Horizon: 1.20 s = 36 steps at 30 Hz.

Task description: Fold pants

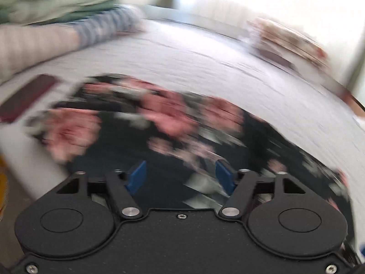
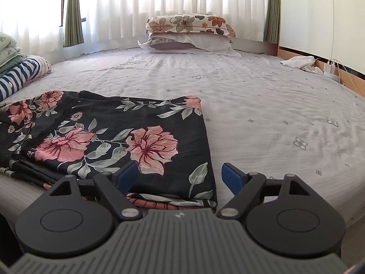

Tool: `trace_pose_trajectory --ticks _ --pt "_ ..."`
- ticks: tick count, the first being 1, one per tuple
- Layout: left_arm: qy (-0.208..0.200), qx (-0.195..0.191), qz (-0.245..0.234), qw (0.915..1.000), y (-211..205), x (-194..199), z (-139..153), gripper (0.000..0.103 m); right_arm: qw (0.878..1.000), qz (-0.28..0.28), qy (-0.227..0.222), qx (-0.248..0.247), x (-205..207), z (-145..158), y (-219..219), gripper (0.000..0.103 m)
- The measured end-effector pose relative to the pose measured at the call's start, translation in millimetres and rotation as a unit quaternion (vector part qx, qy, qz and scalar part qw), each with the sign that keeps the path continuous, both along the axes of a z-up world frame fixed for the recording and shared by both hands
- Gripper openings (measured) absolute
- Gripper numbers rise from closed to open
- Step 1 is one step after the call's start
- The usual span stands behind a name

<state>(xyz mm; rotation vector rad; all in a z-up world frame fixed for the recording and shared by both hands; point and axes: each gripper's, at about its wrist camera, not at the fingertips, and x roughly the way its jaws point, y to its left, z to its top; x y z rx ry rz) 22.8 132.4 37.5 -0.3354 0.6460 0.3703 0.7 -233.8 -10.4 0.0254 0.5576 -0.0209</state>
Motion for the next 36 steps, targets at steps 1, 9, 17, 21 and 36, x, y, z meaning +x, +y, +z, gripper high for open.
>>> trace_pose_trajectory --ticks 1,9,17,21,36 --pt "0.003 0.001 0.036 0.9994 14 0 -1 0.091 1.000 -0.001 0.001 -0.001 1 0 0 0.089" --pt "0.014 -0.001 0.185 0.9826 95 -6 -27 0.093 1.000 0.000 0.008 -0.008 5 -3 7 0.089" --pt "-0.032 -0.022 0.190 0.9810 117 -6 -49 0.094 1.000 0.010 0.007 -0.029 8 -2 20 0.089" --pt "-0.041 -0.003 0.202 0.9785 118 -1 -51 0.045 0.999 0.014 0.009 -0.032 11 -3 24 0.089" --pt "-0.071 -0.034 0.227 0.9707 115 -7 -40 0.057 1.000 0.017 0.007 -0.012 12 -4 23 0.089"
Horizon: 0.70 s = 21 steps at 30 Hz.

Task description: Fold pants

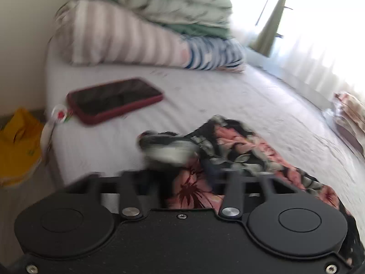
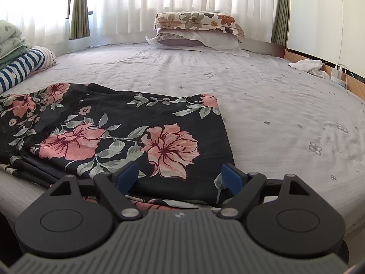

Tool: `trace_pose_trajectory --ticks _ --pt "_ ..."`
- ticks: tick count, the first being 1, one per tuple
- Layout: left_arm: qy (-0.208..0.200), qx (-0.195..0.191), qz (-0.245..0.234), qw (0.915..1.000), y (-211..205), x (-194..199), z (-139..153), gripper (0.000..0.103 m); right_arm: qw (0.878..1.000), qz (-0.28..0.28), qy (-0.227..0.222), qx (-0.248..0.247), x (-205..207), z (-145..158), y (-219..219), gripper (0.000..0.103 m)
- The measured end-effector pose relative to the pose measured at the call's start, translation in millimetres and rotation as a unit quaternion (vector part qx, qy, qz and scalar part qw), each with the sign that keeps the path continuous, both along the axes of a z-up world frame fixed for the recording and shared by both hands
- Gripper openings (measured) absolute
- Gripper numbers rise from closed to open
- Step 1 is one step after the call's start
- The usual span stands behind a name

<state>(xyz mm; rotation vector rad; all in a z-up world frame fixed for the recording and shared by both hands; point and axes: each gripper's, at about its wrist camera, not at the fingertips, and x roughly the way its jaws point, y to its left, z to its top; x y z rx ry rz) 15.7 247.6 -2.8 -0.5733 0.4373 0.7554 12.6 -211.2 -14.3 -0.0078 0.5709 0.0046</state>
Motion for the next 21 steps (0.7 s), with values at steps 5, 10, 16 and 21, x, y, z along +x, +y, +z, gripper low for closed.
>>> trace_pose_trajectory --ticks 5,10,16,21 --pt "0.012 0.014 -0.010 0.9998 3 9 -12 0.013 1.000 -0.001 -0.005 0.001 -1 2 -4 0.089" --pt "-0.011 0.022 -0.033 0.9991 -14 5 3 0.005 1.000 -0.006 -0.006 0.004 -2 2 -7 0.089" --pt "-0.052 0.077 -0.113 0.9893 -70 7 45 0.004 1.000 -0.010 -0.006 0.011 -4 2 -10 0.089" --pt "-0.086 0.115 -0.287 0.9472 -174 17 74 0.004 1.000 -0.006 -0.016 0.001 -15 9 -14 0.089"
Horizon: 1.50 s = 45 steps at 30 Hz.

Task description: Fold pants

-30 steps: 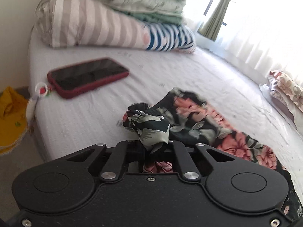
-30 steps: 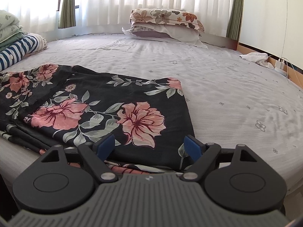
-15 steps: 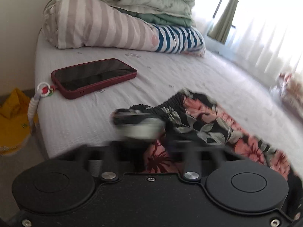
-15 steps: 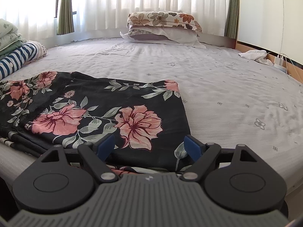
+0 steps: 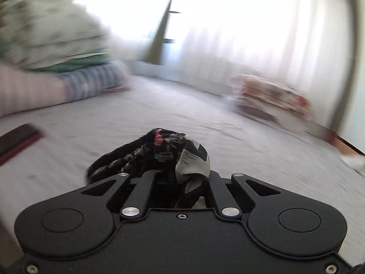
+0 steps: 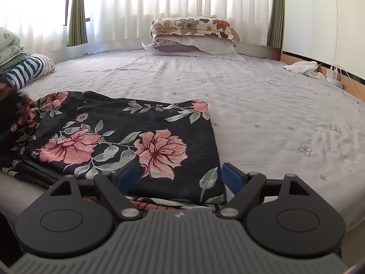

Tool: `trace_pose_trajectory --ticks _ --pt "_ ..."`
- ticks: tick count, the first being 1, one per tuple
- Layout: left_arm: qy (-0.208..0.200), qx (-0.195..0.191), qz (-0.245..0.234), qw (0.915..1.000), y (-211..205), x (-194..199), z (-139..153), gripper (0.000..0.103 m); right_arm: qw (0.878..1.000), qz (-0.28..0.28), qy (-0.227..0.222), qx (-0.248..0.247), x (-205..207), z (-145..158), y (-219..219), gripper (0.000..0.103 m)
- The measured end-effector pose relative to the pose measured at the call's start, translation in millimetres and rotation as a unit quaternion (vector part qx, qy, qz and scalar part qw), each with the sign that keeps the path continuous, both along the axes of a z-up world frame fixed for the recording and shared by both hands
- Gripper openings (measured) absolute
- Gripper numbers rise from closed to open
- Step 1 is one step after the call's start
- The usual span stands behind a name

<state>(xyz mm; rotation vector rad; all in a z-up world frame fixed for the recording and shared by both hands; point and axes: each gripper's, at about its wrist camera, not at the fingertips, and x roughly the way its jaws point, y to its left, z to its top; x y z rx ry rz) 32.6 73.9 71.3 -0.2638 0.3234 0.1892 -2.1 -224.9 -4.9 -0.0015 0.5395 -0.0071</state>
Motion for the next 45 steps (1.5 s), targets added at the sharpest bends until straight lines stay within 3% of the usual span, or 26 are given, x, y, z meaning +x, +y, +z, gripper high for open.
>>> trace_pose_trajectory --ticks 3,6,9,10,11,13,18,20,24,26,31,34,39,45 --pt "0.016 -0.002 -0.138 0.9903 -69 6 -3 0.005 1.000 -0.004 -0.008 -0.010 -10 7 -9 0.089" --pt "0.073 -0.004 -0.253 0.9648 -128 12 -26 0.011 1.000 -0.021 -0.012 -0.018 -20 10 -24 0.089" --pt "0.152 0.018 -0.320 0.9349 -167 16 -54 0.015 0.999 -0.038 -0.008 -0.020 -27 10 -39 0.090" --pt "0.167 0.017 -0.330 0.9289 -172 14 -60 0.020 0.999 -0.043 -0.004 -0.022 -28 9 -44 0.090" --pt "0.171 0.014 -0.334 0.9269 -172 12 -64 0.032 0.999 -0.047 -0.001 -0.024 -29 7 -46 0.090" --pt "0.163 0.002 -0.328 0.9304 -161 6 -63 0.050 0.998 -0.050 0.004 -0.025 -30 5 -49 0.090" --pt "0.144 -0.006 -0.306 0.9413 -115 -9 -44 0.059 0.999 -0.044 -0.001 -0.009 -25 5 -47 0.090" --pt "0.137 -0.003 -0.302 0.9435 -100 -16 -36 0.071 0.999 -0.033 -0.010 -0.002 -23 9 -41 0.090" --pt "0.125 0.003 -0.299 0.9460 -81 -36 -27 0.075 1.000 0.001 -0.028 0.007 -20 17 -23 0.090" --pt "0.111 -0.004 -0.283 0.9527 -72 -43 -22 0.079 0.999 0.019 -0.036 0.008 -19 20 -13 0.091" --pt "0.091 0.004 -0.189 0.9777 -41 -42 -23 0.079 0.996 0.073 -0.045 0.003 -17 22 18 0.095" --pt "0.112 0.029 -0.136 0.9839 -28 -38 -32 0.075 0.993 0.101 -0.047 -0.031 -9 17 48 0.096" --pt "0.148 0.038 -0.107 0.9824 -13 -30 -55 0.071 0.986 0.117 -0.043 -0.112 13 2 94 0.096" --pt "0.192 0.064 -0.092 0.9748 -18 -26 -82 0.064 0.994 0.039 -0.042 -0.090 28 8 73 0.096"
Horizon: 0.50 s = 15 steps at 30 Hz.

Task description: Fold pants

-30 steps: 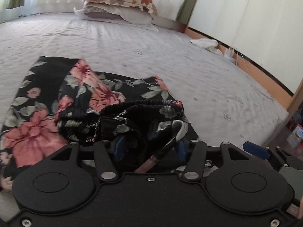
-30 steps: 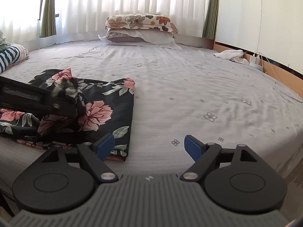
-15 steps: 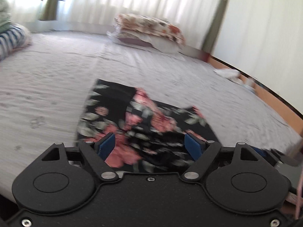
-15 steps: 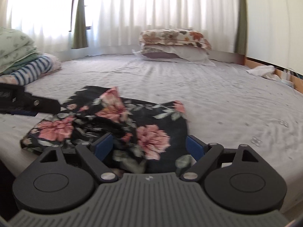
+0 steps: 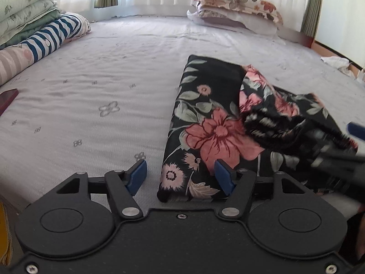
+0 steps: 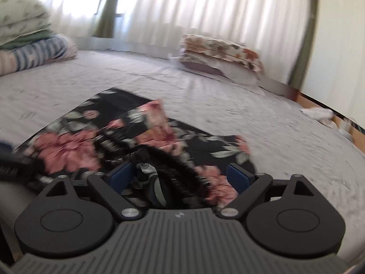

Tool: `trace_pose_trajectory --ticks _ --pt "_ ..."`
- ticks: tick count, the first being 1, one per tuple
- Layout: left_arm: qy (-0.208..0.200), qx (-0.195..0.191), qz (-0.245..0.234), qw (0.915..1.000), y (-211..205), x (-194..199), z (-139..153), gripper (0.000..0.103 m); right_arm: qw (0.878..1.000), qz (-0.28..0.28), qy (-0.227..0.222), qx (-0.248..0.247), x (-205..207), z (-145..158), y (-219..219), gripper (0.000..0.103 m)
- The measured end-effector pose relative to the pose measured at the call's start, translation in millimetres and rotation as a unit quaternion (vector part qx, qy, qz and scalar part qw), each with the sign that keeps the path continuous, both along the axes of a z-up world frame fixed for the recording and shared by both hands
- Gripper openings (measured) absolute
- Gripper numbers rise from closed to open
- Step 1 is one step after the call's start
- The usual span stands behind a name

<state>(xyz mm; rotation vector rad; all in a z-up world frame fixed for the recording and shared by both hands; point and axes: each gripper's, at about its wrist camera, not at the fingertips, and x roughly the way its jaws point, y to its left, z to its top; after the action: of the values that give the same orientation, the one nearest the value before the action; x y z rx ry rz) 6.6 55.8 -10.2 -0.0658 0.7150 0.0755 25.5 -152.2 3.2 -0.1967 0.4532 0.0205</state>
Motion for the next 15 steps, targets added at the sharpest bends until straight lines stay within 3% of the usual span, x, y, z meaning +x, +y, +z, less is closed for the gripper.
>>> trace_pose_trajectory --ticks 4,10,12,15 --pt "-0.005 0.002 -0.004 1.0000 0 -2 -2 0.064 0.995 -0.096 0.007 0.032 4 4 -46 0.096" --pt "-0.006 0.004 -0.005 1.0000 -1 -4 0 0.064 0.974 -0.218 0.041 0.051 4 -8 -102 0.096" --pt "-0.006 0.005 -0.006 0.9999 -1 -5 0 0.064 0.974 -0.220 0.030 0.053 -4 -6 -108 0.096" --pt "-0.007 0.006 -0.007 0.9999 -1 -5 -1 0.064 0.985 -0.164 -0.006 0.047 -21 6 -96 0.096"
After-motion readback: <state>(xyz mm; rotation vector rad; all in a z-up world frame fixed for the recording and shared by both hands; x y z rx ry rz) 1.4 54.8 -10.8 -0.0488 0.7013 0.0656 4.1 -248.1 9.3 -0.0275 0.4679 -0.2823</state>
